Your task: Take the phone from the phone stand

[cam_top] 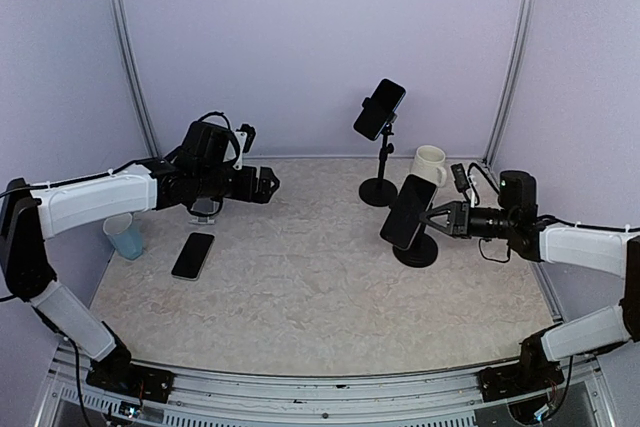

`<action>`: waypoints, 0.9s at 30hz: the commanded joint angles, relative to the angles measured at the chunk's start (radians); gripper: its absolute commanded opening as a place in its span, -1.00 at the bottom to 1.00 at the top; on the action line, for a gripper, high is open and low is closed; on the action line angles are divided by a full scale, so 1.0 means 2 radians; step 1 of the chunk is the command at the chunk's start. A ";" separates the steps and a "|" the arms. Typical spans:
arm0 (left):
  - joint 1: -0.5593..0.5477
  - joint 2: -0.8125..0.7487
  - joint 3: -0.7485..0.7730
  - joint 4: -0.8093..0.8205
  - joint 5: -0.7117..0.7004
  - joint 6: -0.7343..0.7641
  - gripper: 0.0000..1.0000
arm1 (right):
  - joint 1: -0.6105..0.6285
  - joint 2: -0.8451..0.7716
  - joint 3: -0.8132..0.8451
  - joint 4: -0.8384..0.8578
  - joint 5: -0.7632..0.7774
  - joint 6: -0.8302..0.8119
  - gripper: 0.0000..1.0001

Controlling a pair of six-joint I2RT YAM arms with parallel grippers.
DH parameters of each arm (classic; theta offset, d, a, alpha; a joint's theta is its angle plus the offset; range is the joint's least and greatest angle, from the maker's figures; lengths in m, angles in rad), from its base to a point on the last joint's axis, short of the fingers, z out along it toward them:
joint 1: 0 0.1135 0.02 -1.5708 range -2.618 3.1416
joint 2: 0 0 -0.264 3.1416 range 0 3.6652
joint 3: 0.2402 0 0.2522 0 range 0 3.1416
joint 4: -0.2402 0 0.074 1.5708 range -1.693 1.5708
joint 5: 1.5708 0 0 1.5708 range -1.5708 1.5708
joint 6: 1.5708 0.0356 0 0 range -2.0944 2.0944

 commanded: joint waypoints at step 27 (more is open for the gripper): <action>-0.174 0.072 0.007 0.095 0.067 -0.093 0.97 | 0.172 0.091 0.074 0.170 0.134 0.061 -1.00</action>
